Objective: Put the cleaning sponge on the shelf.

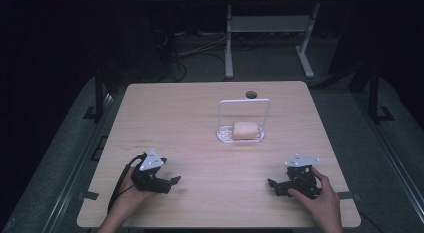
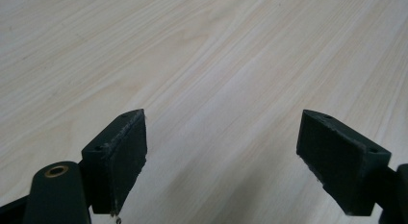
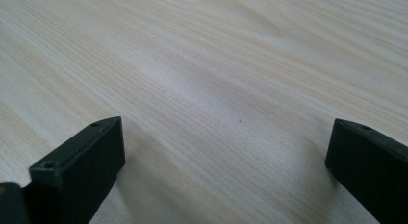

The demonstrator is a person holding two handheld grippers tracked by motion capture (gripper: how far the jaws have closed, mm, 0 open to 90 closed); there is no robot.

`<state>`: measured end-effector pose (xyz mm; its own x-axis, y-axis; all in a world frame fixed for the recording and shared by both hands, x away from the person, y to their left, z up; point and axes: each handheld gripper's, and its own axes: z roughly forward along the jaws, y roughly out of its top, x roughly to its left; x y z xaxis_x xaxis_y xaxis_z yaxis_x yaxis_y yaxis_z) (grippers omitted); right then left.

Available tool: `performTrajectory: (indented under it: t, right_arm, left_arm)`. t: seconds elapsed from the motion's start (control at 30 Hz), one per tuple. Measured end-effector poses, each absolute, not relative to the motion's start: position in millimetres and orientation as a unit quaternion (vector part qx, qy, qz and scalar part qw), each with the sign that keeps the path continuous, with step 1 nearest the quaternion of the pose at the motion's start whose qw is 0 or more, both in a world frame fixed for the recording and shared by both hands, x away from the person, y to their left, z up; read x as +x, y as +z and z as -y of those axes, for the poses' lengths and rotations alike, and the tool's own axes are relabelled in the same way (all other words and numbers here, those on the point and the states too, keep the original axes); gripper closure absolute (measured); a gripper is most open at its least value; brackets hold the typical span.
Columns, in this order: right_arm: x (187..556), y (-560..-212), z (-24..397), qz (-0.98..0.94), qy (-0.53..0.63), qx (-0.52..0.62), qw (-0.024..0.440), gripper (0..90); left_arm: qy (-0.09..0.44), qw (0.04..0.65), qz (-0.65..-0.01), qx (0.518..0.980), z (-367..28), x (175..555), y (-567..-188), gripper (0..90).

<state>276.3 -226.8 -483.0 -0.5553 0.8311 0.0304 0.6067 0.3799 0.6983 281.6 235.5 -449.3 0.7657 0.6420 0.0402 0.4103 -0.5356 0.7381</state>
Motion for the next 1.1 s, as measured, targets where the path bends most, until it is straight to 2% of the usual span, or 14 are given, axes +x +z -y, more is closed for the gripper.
performTrajectory:
  t: [0.3, 0.5, 0.77, 1.1]
  right_arm:
    - [276, -483, 227, -0.814, 0.339, 0.442, 0.165, 0.0]
    - [276, -483, 227, -0.814, 0.339, 0.442, 0.165, 0.0]
    - [276, -483, 227, -0.814, 0.34, 0.441, 0.166, 0.0]
    - [276, -483, 227, -0.814, 0.339, 0.441, 0.165, 0.0]
  left_arm:
    - [0.152, 0.365, -0.318, 0.862, -249, 276, -459, 17.2]
    - [0.146, 0.336, -0.319, 0.874, -252, 277, -468, 15.9]
    - [0.137, 0.367, -0.313, 0.865, -262, 277, -475, 14.4]
    - [0.136, 0.368, -0.312, 0.865, -263, 277, -475, 14.3]
